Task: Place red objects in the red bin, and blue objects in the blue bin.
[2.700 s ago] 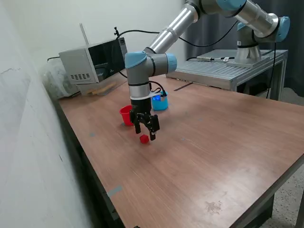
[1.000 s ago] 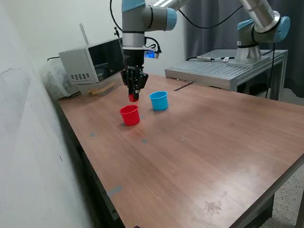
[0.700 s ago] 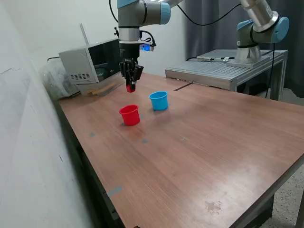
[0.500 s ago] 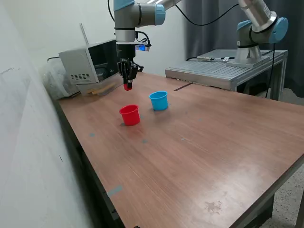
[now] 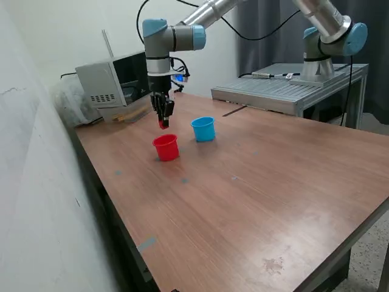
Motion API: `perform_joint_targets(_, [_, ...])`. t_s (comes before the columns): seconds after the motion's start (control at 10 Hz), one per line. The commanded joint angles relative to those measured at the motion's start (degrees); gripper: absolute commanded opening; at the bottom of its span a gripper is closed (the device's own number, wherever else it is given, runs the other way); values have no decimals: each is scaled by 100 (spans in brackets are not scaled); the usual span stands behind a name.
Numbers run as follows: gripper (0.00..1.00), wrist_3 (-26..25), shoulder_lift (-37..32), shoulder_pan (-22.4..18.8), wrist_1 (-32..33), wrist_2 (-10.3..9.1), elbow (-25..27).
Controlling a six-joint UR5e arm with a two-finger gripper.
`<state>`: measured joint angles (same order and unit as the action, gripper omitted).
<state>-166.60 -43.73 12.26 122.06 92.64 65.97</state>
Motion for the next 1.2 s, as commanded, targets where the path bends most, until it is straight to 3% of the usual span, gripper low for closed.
perform_joint_targets(0.0, [0,-4,268,4,169,-1,-75])
perform_joint_targets(0.6, [0,-4,313,215,187,-10,-155])
perform_joint_targets(0.7, [100,-4,304,215,178,-10,-146])
perform_joint_targets(1.1, [100,5,278,198,169,17,-154])
